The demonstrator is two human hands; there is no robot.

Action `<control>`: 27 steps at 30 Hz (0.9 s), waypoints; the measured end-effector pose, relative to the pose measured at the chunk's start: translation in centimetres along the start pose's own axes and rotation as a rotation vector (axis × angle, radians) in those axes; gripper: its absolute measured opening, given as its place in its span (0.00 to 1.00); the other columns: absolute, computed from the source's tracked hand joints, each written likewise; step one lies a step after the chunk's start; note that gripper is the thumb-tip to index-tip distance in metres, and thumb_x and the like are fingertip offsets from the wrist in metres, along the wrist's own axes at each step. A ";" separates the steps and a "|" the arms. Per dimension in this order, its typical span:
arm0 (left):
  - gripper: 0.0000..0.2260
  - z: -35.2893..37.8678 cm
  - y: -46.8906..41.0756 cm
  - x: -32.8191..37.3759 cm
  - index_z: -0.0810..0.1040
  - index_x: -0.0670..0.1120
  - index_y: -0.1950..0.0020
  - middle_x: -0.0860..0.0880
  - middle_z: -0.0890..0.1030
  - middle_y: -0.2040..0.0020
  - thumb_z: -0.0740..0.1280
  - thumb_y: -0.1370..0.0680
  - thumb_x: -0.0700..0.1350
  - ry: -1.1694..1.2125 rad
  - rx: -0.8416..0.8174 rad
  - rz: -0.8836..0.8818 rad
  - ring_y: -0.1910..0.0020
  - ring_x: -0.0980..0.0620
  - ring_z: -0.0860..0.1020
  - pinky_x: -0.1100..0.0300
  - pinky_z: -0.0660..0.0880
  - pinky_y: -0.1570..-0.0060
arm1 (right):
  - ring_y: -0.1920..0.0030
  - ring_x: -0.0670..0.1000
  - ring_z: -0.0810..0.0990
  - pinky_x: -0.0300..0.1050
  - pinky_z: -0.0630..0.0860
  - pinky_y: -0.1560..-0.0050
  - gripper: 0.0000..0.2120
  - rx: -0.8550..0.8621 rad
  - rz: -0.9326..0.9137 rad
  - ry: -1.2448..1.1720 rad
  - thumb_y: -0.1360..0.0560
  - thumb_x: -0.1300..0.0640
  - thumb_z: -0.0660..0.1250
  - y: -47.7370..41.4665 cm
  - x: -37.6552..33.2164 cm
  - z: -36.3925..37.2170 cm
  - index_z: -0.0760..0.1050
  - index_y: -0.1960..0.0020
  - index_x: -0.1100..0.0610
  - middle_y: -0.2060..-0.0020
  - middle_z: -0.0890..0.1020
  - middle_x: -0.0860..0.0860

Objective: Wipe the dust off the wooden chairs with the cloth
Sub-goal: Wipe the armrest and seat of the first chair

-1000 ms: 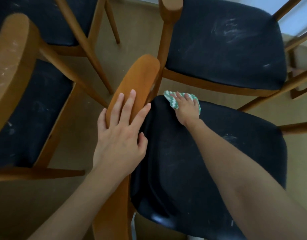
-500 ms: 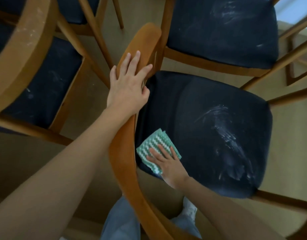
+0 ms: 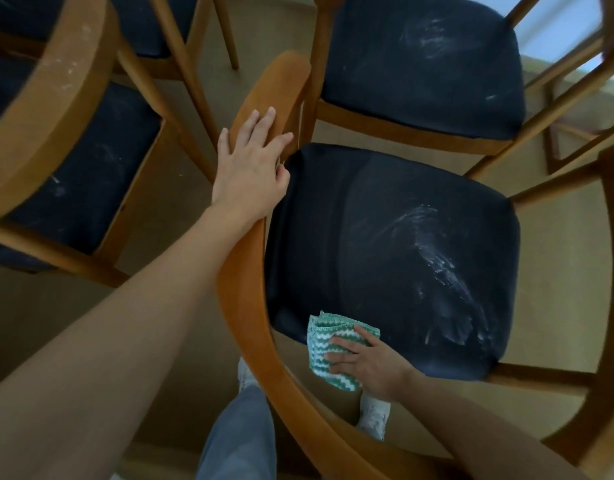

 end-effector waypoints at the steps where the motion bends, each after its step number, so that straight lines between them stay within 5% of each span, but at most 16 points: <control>1: 0.21 0.0 0.0 0.0 0.65 0.51 0.28 0.47 0.54 0.23 0.58 0.21 0.46 -0.001 -0.002 0.000 0.24 0.47 0.49 0.41 0.47 0.28 | 0.28 0.47 0.32 0.57 0.29 0.28 0.27 0.015 0.010 -0.040 0.20 0.55 0.56 0.2 0.2 -0.1 0.53 0.24 0.46 0.24 0.50 0.42; 4: 0.21 0.0 -0.1 0.1 0.65 0.51 0.28 0.47 0.54 0.23 0.58 0.21 0.46 -0.008 -0.003 -0.002 0.24 0.48 0.49 0.41 0.47 0.28 | 0.25 0.42 0.49 0.47 0.36 0.26 0.24 0.170 0.091 -0.345 0.21 0.59 0.56 0.4 1.1 -2.2 0.61 0.26 0.47 0.26 0.61 0.43; 6: 0.21 0.0 -0.1 0.1 0.65 0.52 0.28 0.47 0.54 0.23 0.58 0.21 0.47 -0.010 -0.004 -0.009 0.24 0.48 0.49 0.41 0.47 0.28 | 0.34 0.43 0.68 0.42 0.58 0.29 0.17 0.359 0.236 -0.836 0.19 0.58 0.57 0.5 3.6 -4.8 0.69 0.31 0.51 0.34 0.74 0.48; 7: 0.21 0.0 -0.1 0.1 0.66 0.52 0.28 0.47 0.54 0.23 0.58 0.21 0.47 -0.009 -0.002 -0.011 0.24 0.48 0.49 0.41 0.48 0.28 | 0.42 0.45 0.76 0.40 0.71 0.37 0.13 0.475 0.319 -1.174 0.19 0.59 0.58 0.9 5.4 -6.2 0.72 0.36 0.54 0.41 0.79 0.50; 9: 0.21 0.0 -0.1 0.1 0.66 0.51 0.28 0.47 0.55 0.23 0.59 0.22 0.47 -0.012 0.006 -0.008 0.24 0.47 0.50 0.41 0.48 0.28 | 0.57 0.46 0.81 0.36 0.79 0.58 0.08 0.715 0.441 -1.701 0.19 0.59 0.58 1.5 9.8 -8.7 0.74 0.44 0.60 0.54 0.81 0.51; 11: 0.21 0.1 -0.2 0.1 0.66 0.51 0.28 0.46 0.56 0.23 0.59 0.22 0.47 -0.023 0.007 -0.008 0.24 0.47 0.51 0.41 0.49 0.29 | 0.59 0.45 0.81 0.35 0.79 0.62 0.10 0.890 0.481 -1.824 0.19 0.57 0.57 1.9 14.5 -12.3 0.73 0.44 0.61 0.55 0.81 0.50; 17: 0.21 0.4 -0.2 -0.3 0.67 0.51 0.29 0.46 0.58 0.24 0.62 0.23 0.47 -0.036 0.014 -0.018 0.24 0.47 0.53 0.41 0.50 0.29 | 0.42 0.49 0.75 0.43 0.73 0.41 0.18 1.348 0.455 -1.752 0.18 0.54 0.55 2.6 27.4 -22.9 0.68 0.32 0.62 0.40 0.75 0.53; 21: 0.22 0.6 -0.5 -0.5 0.68 0.52 0.30 0.46 0.60 0.24 0.58 0.25 0.50 -0.045 0.018 -0.026 0.25 0.47 0.55 0.41 0.53 0.30 | 0.36 0.51 0.73 0.49 0.70 0.33 0.20 1.481 0.566 -1.546 0.19 0.50 0.57 2.0 34.3 -23.8 0.67 0.30 0.59 0.36 0.75 0.54; 24: 0.23 0.8 -0.7 -0.5 0.67 0.53 0.29 0.47 0.59 0.24 0.58 0.25 0.51 -0.067 0.008 -0.024 0.25 0.47 0.54 0.41 0.53 0.30 | 0.36 0.51 0.72 0.45 0.68 0.36 0.20 1.347 0.738 -1.275 0.19 0.50 0.56 0.2 37.1 -22.0 0.67 0.29 0.55 0.36 0.75 0.53; 27: 0.23 0.8 -0.6 -0.5 0.67 0.52 0.29 0.47 0.59 0.24 0.58 0.25 0.50 -0.073 0.017 -0.020 0.25 0.47 0.54 0.41 0.54 0.31 | 0.34 0.58 0.69 0.51 0.61 0.34 0.22 0.858 0.848 -0.757 0.19 0.48 0.55 -3.7 37.0 -20.6 0.63 0.27 0.53 0.35 0.73 0.57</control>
Point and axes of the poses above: each hand's wrist, its own y-axis away from the middle knuckle, its own z-axis out of the palm, x = y × z, the point moved 10 cm from there along -y, towards the middle knuckle
